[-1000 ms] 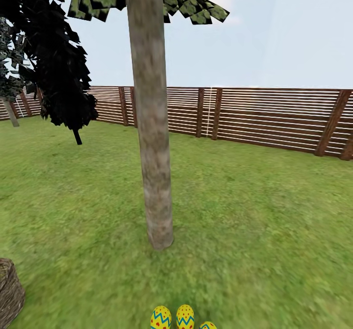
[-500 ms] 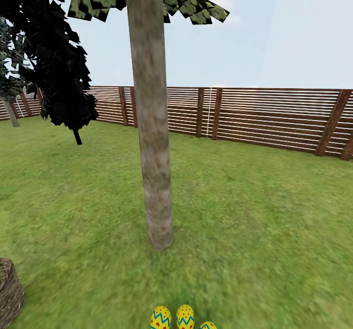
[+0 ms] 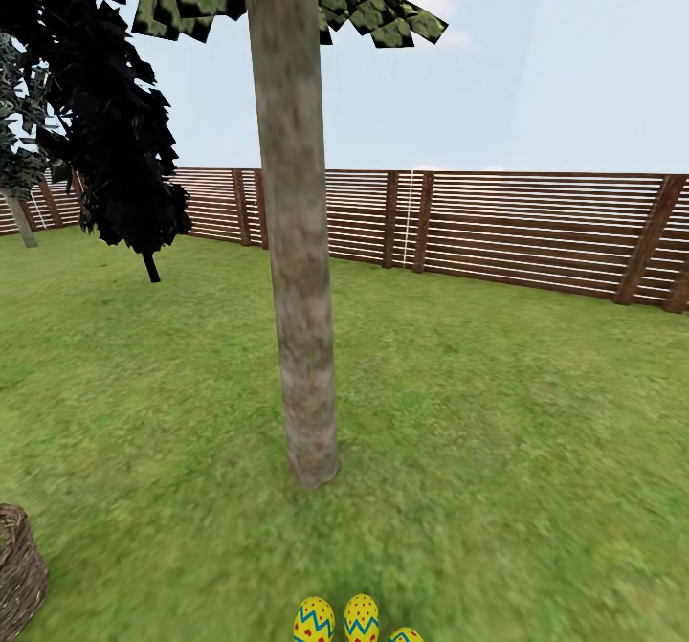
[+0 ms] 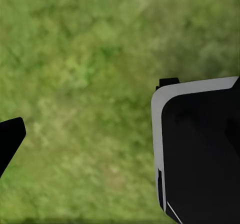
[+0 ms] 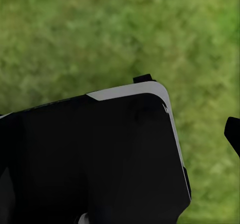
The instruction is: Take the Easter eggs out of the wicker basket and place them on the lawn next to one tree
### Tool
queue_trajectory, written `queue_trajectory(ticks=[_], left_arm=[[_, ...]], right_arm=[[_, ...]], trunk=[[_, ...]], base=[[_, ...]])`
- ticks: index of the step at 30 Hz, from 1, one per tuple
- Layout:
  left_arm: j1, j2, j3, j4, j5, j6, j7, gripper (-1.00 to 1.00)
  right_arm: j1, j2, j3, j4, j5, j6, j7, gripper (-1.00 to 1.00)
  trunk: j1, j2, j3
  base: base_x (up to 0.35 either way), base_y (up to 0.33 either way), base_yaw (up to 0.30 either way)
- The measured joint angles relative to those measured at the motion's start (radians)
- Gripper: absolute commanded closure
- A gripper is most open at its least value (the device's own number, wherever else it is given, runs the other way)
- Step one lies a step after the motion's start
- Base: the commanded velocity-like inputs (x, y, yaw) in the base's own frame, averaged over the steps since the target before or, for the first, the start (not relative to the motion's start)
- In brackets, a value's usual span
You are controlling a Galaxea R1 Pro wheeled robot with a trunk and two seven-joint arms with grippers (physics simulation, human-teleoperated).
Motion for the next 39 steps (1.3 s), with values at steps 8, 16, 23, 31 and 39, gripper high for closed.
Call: queue_trajectory(ticks=[8,16,23,31,39], left_arm=[[0.0,0.0,0.0,0.0,0.0,0.0,0.0,-1.0],[0.0,-0.001,-0.001,-0.001,-0.004,0.001,-0.001,-1.0],[0.0,-0.003,-0.004,-0.003,-0.008,0.002,-0.002,-1.0],[0.0,-0.006,-0.003,-0.004,-0.008,0.003,-0.002,-1.0],[0.0,-0.012,0.0,-0.005,-0.006,0.003,-0.003,-1.0]], right_arm=[[0.0,0.0,0.0,0.0,0.0,0.0,0.0,-1.0],[0.0,-0.001,-0.005,0.0,-0.007,0.0,-0.001,-1.0],[0.0,-0.003,-0.003,0.03,-0.003,0.0,-0.001,-1.0],[0.001,-0.002,-0.003,0.128,-0.003,0.0,0.0,-1.0],[0.001,-0.002,-0.004,0.166,-0.004,0.0,-0.001,-1.0]], trunk=[[0.0,0.0,0.0],[0.0,0.0,0.0],[0.0,0.0,0.0],[0.0,0.0,0.0],[0.0,0.0,0.0]], base=[[0.0,0.0,0.0],[0.0,0.0,0.0],[0.0,0.0,0.0],[0.0,0.0,0.0],[0.0,0.0,0.0]])
